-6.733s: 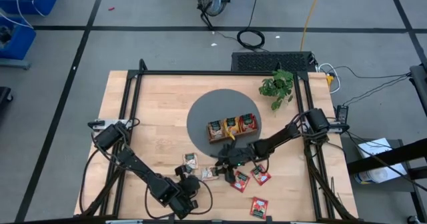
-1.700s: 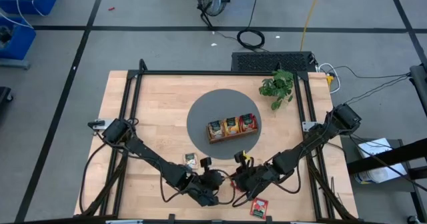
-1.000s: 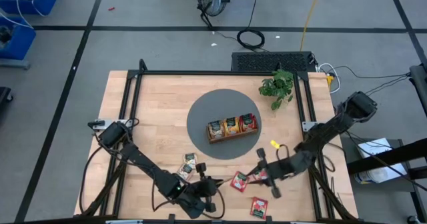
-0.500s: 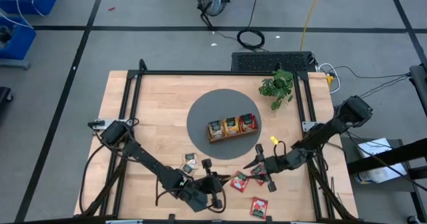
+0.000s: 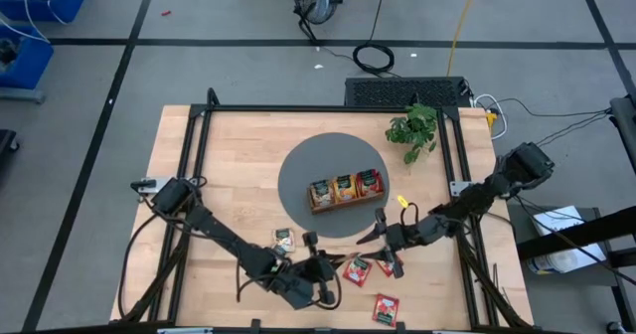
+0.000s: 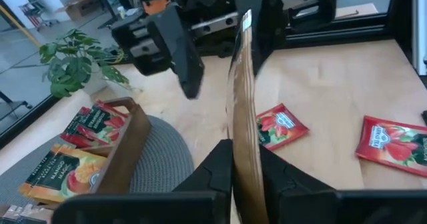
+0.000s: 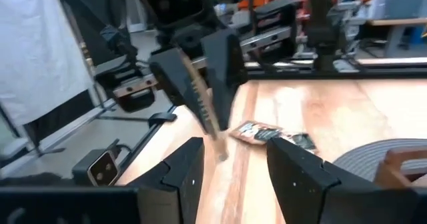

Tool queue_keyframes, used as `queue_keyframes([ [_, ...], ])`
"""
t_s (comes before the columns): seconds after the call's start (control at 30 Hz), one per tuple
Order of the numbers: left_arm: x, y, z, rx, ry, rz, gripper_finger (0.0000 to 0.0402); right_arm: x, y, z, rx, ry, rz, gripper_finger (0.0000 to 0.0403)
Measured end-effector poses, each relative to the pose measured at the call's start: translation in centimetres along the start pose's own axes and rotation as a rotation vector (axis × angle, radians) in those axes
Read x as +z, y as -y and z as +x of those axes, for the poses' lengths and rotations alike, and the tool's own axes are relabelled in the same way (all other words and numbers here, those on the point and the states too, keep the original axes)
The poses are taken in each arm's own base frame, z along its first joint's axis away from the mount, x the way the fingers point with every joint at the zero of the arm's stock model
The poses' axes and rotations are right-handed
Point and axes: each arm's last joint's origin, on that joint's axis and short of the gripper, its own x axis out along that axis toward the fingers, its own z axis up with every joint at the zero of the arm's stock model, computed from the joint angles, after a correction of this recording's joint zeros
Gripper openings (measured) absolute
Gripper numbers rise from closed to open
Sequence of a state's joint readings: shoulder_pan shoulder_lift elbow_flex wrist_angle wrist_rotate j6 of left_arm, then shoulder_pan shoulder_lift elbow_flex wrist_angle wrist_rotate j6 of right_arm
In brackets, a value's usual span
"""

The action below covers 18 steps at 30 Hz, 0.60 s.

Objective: Pick & Place Tea
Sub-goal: Put the bottom brown tea bag into the left slot of the wooden organizer

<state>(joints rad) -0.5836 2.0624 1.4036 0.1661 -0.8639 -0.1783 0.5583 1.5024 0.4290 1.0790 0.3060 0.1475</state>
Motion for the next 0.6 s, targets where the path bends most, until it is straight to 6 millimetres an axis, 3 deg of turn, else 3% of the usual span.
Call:
queue_keyframes([
  [0.33, 0.1, -0.8, 1.0, -0.005, -0.015, -0.020, 0.0017, 0.1, 0.4, 0.4, 0.066, -0.024, -0.010, 0.0124],
  [0.47, 0.1, -1.0, 1.2, 0.000, -0.016, -0.026, 0.0042, 0.5, 0.5, 1.0, 0.053, -0.030, -0.034, 0.0087],
  [0.6, 0.1, -1.2, 1.3, 0.004, -0.019, -0.025, 0.0033, 0.5, 0.8, 1.1, 0.046, -0.039, -0.065, 0.0033],
])
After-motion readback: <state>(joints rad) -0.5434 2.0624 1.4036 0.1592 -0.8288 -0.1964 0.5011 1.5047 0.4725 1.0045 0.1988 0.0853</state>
